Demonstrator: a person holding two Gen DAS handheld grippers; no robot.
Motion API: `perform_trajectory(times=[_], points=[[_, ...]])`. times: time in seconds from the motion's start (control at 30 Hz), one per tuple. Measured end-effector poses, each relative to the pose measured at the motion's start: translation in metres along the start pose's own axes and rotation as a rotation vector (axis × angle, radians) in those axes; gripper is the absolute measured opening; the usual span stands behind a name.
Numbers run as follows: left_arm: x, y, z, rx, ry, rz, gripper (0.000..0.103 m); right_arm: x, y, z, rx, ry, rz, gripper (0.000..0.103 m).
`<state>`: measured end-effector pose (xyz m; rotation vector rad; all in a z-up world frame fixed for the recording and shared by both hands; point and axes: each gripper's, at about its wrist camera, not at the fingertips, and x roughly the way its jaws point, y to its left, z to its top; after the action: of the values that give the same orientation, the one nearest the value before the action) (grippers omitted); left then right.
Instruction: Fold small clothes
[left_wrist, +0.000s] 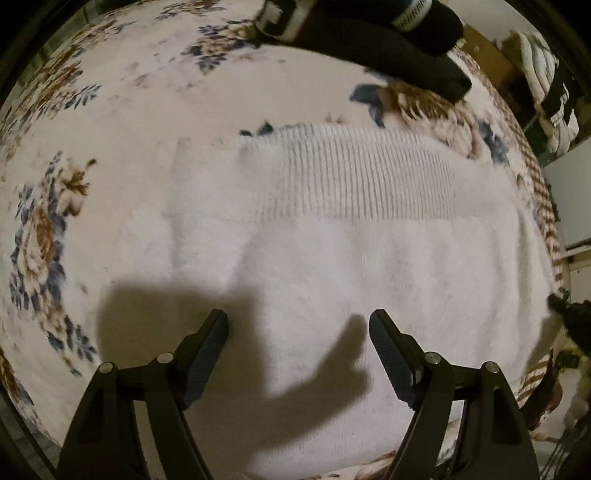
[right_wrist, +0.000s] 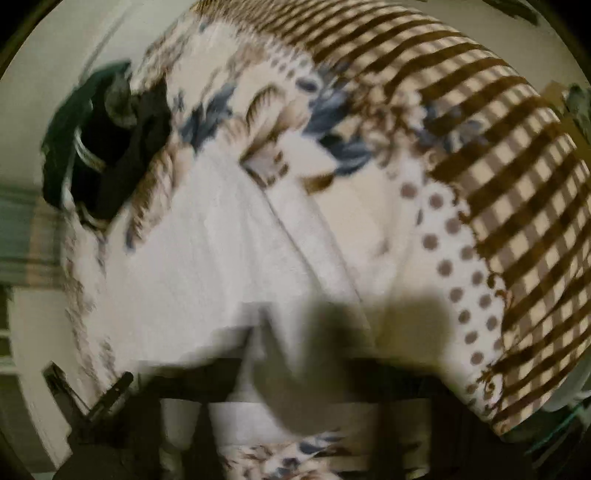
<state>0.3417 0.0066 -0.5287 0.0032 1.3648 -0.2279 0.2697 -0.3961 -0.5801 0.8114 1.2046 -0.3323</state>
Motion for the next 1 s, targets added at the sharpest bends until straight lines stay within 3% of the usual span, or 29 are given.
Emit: perform_trajectory(times=[0.1, 0.27, 0.3, 0.4, 0.5, 0.6, 0.73, 0.77, 0.8, 0.83, 0.93, 1.0], points=[[-0.002, -0.008, -0.001, 0.027, -0.006, 0.007, 0.078, -0.025, -0.018, -0.011, 0.019, -0.054, -0.096, 0.006], [-0.005, -0.014, 0.005, 0.048, -0.016, 0.006, 0.078, -0.011, -0.052, -0.012, 0.107, 0.091, -0.046, 0.008], [-0.007, -0.016, 0.005, 0.053, -0.021, 0.003, 0.078, -0.011, -0.050, -0.007, 0.112, 0.103, -0.039, 0.013], [-0.007, -0.019, 0.008, 0.068, -0.032, -0.002, 0.078, -0.023, -0.033, 0.013, 0.074, 0.034, -0.027, 0.018], [-0.005, -0.022, 0.010, 0.072, -0.031, -0.010, 0.078, -0.023, -0.005, 0.041, 0.020, -0.026, 0.029, 0.043], [-0.002, -0.027, 0.017, 0.072, -0.041, -0.007, 0.078, 0.001, 0.026, 0.068, -0.050, -0.008, 0.035, 0.044], [-0.002, -0.026, 0.027, 0.072, -0.061, 0.000, 0.078, 0.057, 0.059, 0.099, -0.127, 0.099, 0.006, 0.044], [-0.001, -0.025, 0.032, 0.075, -0.067, 0.008, 0.078, 0.066, 0.065, 0.102, -0.150, 0.106, 0.013, 0.042], [-0.001, -0.023, 0.035, 0.078, -0.072, 0.017, 0.078, 0.069, 0.071, 0.103, -0.174, 0.095, 0.012, 0.016], [0.000, -0.018, 0.040, 0.074, -0.078, 0.027, 0.078, 0.066, 0.075, 0.104, -0.207, 0.055, -0.015, 0.007], [0.004, 0.006, 0.054, 0.032, -0.086, 0.036, 0.078, 0.038, 0.073, 0.110, -0.196, -0.098, -0.063, 0.007], [0.010, 0.027, 0.066, -0.015, -0.081, 0.040, 0.078, 0.032, 0.066, 0.115, -0.144, -0.127, -0.080, 0.007]])
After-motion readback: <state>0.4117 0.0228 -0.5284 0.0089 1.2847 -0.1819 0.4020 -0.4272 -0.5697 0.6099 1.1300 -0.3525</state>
